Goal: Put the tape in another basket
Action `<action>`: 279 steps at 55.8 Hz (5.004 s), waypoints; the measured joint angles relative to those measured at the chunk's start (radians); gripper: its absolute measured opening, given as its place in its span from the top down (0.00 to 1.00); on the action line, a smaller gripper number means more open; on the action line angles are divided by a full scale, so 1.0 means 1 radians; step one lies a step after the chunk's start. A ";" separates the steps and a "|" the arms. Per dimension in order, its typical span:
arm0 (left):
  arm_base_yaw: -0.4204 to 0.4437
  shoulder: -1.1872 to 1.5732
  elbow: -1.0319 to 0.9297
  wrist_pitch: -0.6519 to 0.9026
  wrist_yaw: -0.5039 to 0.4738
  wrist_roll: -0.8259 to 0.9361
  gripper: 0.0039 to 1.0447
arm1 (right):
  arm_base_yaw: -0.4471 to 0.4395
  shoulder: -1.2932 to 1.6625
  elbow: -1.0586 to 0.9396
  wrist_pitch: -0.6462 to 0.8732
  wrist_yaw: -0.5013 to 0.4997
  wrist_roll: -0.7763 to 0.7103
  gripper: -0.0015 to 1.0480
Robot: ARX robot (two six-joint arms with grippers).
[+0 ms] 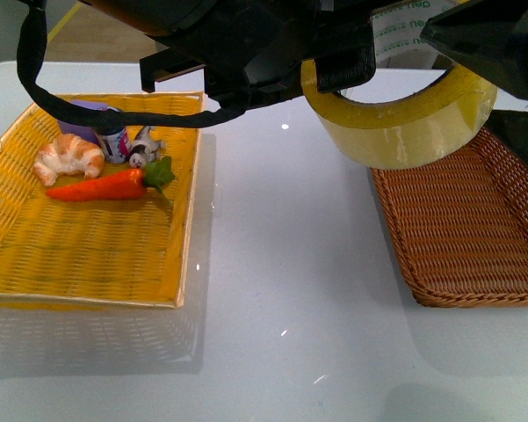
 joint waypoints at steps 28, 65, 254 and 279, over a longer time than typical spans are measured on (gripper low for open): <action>0.000 0.000 0.000 0.002 0.013 -0.016 0.85 | -0.013 0.086 0.013 0.126 -0.047 0.058 0.52; 0.015 -0.056 -0.046 0.074 0.027 -0.030 0.07 | -0.041 0.095 -0.023 0.200 -0.083 0.083 0.56; 0.631 -1.739 -1.024 -0.143 -0.048 0.523 0.99 | -0.365 -0.291 -0.290 0.171 0.081 -0.724 0.98; 0.631 -1.739 -1.024 -0.143 -0.048 0.523 0.99 | -0.355 -0.696 -0.346 -0.156 0.090 -0.728 0.98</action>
